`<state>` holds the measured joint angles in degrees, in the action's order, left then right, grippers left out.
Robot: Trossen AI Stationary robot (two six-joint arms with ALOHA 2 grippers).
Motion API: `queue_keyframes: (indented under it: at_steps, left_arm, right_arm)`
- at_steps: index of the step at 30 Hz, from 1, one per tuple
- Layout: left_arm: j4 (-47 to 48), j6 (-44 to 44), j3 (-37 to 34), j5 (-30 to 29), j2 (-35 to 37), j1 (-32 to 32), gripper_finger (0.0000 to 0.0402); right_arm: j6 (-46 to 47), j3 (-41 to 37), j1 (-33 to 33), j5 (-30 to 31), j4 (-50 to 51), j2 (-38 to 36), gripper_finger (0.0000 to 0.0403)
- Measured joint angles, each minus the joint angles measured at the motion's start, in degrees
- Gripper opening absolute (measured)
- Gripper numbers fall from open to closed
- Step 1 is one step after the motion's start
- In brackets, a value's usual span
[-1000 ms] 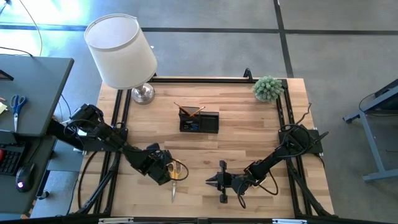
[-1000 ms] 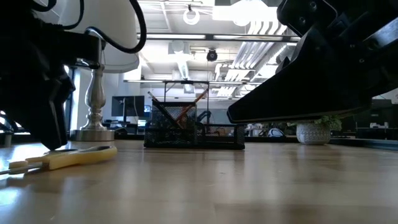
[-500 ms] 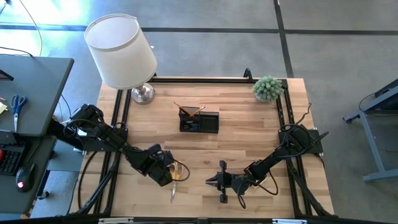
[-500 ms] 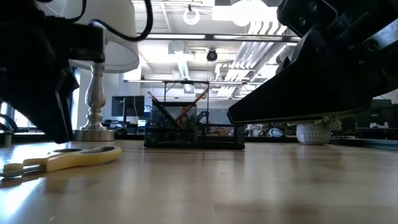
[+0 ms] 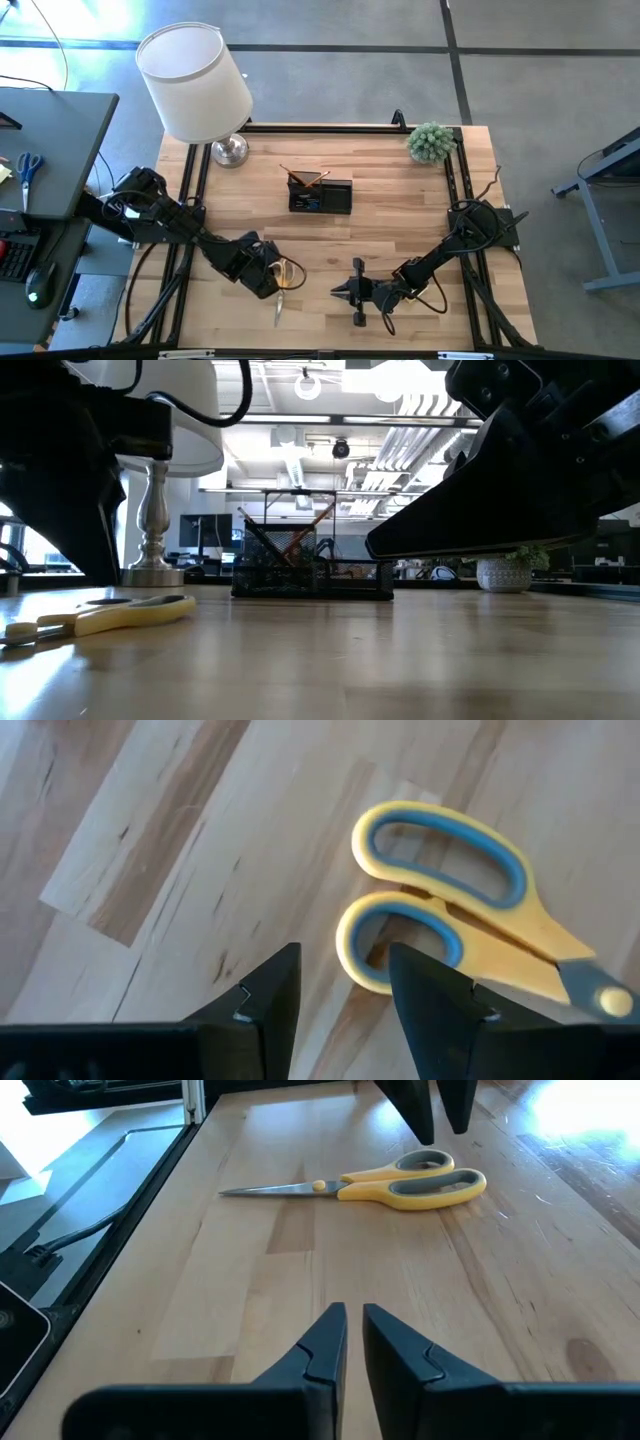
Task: Pick and place office supplies into organizer
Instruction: Put the yellow scissors into the desk organizer
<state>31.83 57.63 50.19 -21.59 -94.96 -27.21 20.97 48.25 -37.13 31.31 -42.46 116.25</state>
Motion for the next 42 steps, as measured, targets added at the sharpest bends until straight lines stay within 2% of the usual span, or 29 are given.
queue_keyframes:
  at_steps: [16,42]
  left_arm:
    - [-0.5,1.6,0.1,4.6,-3.9,2.5,0.0143]
    - [-0.8,0.7,0.2,2.9,-4.3,2.7,0.0143]
  right_arm:
    - [0.2,0.0,0.0,0.0,0.1,0.0,0.0032]
    - [0.2,0.0,0.0,0.0,0.2,0.0,0.0032]
